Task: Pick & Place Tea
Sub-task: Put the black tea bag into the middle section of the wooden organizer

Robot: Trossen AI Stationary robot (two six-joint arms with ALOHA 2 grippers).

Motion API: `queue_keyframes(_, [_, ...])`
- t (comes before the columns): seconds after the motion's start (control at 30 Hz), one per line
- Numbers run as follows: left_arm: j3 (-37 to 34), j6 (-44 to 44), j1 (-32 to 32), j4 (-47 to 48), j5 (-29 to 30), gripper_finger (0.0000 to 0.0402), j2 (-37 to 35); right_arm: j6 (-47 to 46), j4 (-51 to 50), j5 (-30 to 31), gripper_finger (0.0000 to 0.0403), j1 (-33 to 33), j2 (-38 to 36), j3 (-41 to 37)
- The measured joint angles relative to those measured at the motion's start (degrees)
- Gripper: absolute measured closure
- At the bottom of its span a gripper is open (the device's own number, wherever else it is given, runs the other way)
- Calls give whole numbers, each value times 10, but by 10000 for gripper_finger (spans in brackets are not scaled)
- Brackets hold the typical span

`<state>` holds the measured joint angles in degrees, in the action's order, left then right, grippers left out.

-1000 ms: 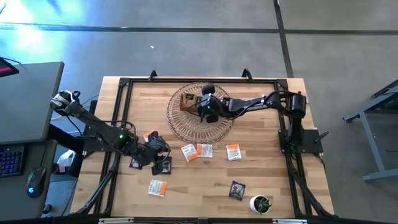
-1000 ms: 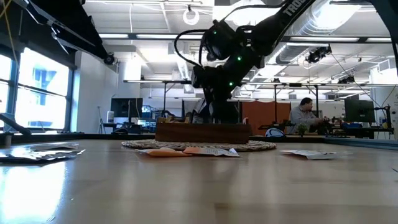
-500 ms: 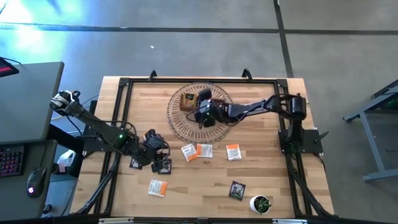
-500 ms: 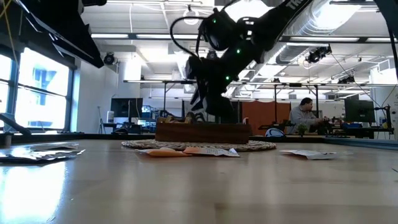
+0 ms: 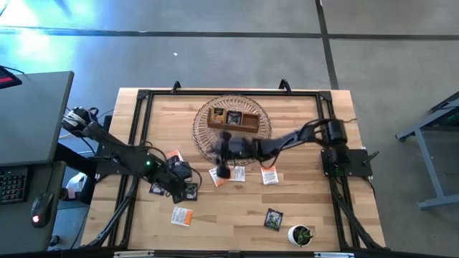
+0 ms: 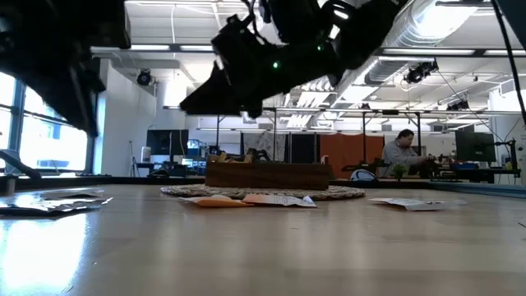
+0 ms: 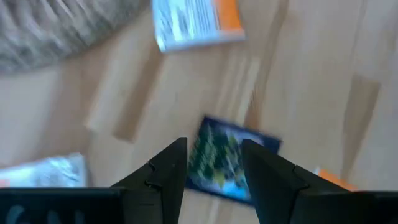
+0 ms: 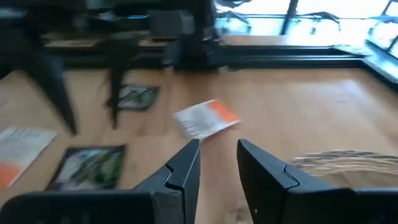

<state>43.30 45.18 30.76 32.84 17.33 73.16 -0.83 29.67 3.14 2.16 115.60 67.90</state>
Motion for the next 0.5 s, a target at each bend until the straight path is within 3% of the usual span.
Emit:
queue_keyframes(0.1, [0, -8, 1, -15, -54, 250, 20, 18, 26, 2, 300, 29, 39, 4])
queue_keyframes(0.2, [0, -43, 18, -46, -74, 250, 42, -48, 24, 0, 300, 42, 74, 25])
queue_keyframes(0.27, [0, -61, 32, -69, -76, 250, 56, -99, 25, -7, 300, 45, 98, 50])
queue_keyframes(0.37, [1, -81, 58, -79, -66, 250, 84, -102, 8, -4, 300, 52, 142, 103])
queue_keyframes(0.5, [0, -72, 88, -87, -41, 250, 126, -100, -99, -14, 300, 65, 193, 196])
